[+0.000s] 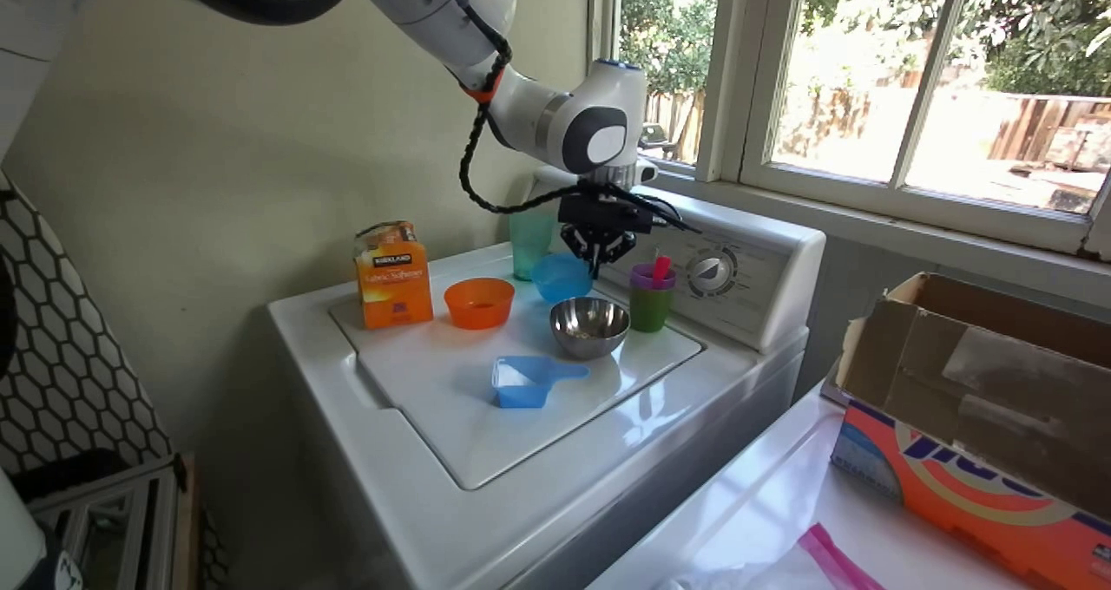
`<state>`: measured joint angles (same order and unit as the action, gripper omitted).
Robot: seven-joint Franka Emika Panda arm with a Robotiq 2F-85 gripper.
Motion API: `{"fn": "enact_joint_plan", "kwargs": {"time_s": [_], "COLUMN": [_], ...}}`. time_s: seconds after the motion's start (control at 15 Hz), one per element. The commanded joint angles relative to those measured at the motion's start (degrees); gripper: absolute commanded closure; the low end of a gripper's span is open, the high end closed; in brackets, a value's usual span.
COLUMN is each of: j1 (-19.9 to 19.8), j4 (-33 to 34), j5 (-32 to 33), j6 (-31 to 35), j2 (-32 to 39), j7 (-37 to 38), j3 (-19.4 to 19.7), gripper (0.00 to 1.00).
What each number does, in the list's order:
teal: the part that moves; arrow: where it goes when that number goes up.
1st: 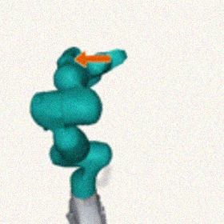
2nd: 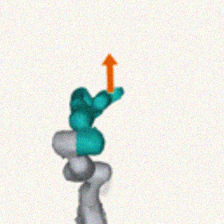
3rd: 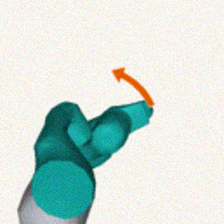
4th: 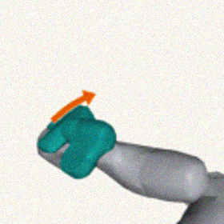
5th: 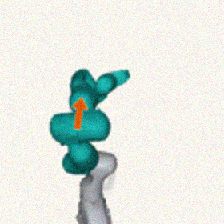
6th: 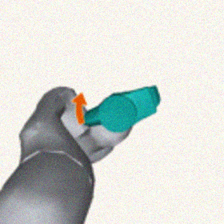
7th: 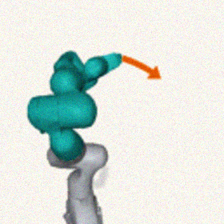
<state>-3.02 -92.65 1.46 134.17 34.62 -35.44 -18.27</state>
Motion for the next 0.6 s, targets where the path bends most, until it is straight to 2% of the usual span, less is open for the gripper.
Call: {"fn": "enact_joint_plan", "kwargs": {"time_s": [0.0, 0.27, 0.53], "j1": [0.9, 1.9, 3.5], "j4": [4.8, 8.5, 12.4], "j5": [-3.0, -2.9, -2.1], "j6": [-5.3, -12.6, -17.1], "j2": [2.7, 4.0, 6.3], "j7": [-2.9, -3.4, -2.4], "j3": [0.8, 1.5, 2.9], "gripper": [0.99, 0.99, 0.99]}}
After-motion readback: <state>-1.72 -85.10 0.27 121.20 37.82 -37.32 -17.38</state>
